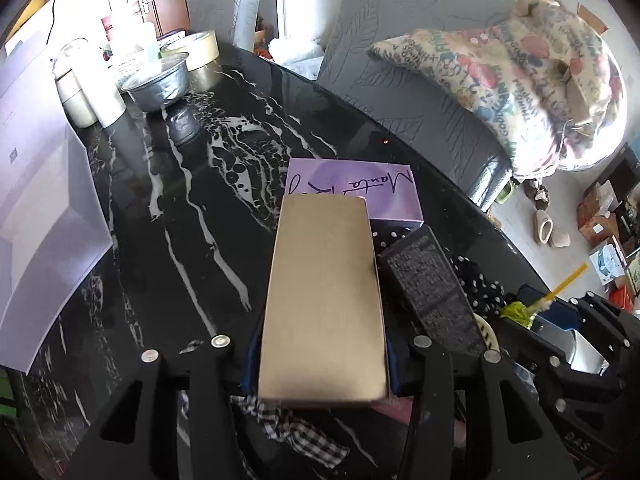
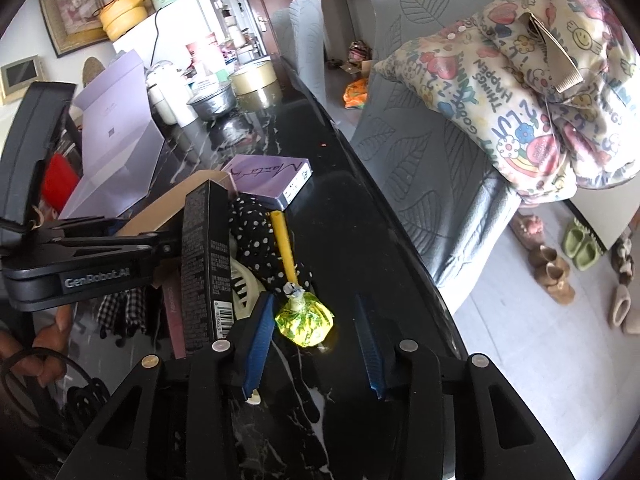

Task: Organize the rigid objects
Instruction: 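Grasp the tan cardboard box with the left tool while the right tool grasps the green lollipop, then carry the tan box and lollipop with both tools over the open white box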

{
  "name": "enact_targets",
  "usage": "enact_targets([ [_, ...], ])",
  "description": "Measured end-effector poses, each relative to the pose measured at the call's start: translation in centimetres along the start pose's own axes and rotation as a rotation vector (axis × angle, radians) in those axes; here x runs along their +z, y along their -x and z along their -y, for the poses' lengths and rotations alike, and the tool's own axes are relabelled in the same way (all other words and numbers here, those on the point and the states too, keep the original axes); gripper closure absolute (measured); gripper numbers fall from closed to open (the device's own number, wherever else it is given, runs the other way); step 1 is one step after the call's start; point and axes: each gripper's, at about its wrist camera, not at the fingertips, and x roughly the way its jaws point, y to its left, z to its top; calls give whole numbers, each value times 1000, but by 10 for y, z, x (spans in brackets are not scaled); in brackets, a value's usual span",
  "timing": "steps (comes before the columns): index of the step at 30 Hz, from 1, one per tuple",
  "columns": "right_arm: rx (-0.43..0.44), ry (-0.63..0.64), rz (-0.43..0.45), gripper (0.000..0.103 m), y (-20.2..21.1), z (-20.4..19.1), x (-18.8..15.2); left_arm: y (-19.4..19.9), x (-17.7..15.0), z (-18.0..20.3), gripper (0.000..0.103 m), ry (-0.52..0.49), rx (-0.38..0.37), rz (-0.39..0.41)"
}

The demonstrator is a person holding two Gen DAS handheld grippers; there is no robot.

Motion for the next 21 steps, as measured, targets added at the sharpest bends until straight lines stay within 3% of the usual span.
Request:
enact_targets([
  [2, -6, 5, 5, 76, -2, -1, 0, -1, -1, -3, 58, 16, -29, 17],
  [21, 15, 29, 86, 76, 27, -21, 9, 65, -19, -26, 60, 61, -15, 140],
])
